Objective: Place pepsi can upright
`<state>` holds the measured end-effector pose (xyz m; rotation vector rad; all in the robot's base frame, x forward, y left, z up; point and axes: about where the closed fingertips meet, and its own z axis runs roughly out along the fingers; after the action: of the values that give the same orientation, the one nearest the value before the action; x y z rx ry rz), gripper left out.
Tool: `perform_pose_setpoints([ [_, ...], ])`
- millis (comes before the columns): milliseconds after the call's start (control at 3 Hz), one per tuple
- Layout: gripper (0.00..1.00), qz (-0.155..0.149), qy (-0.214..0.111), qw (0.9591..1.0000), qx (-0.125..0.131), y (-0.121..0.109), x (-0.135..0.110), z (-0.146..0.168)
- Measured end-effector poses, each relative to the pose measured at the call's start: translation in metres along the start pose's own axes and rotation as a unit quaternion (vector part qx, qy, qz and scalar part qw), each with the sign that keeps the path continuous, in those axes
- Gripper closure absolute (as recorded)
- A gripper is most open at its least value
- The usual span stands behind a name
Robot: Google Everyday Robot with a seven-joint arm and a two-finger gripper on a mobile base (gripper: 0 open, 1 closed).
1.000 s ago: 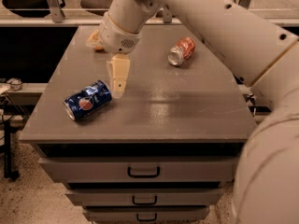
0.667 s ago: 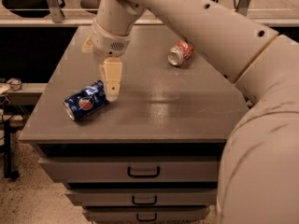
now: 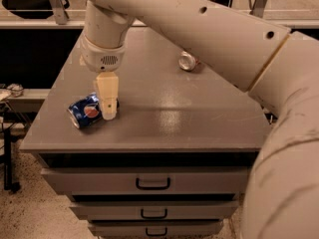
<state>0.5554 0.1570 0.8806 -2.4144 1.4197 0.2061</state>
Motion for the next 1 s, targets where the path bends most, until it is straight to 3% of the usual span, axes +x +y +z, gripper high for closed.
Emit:
perform_pose_setpoints([
  [667, 0.02, -0.011, 0.011, 0.9998, -0.011, 0.008, -0.019, 0.041],
  [1000, 0.23, -0.016, 0.019, 0.9996, -0.014, 0.008, -0.018, 0.049],
])
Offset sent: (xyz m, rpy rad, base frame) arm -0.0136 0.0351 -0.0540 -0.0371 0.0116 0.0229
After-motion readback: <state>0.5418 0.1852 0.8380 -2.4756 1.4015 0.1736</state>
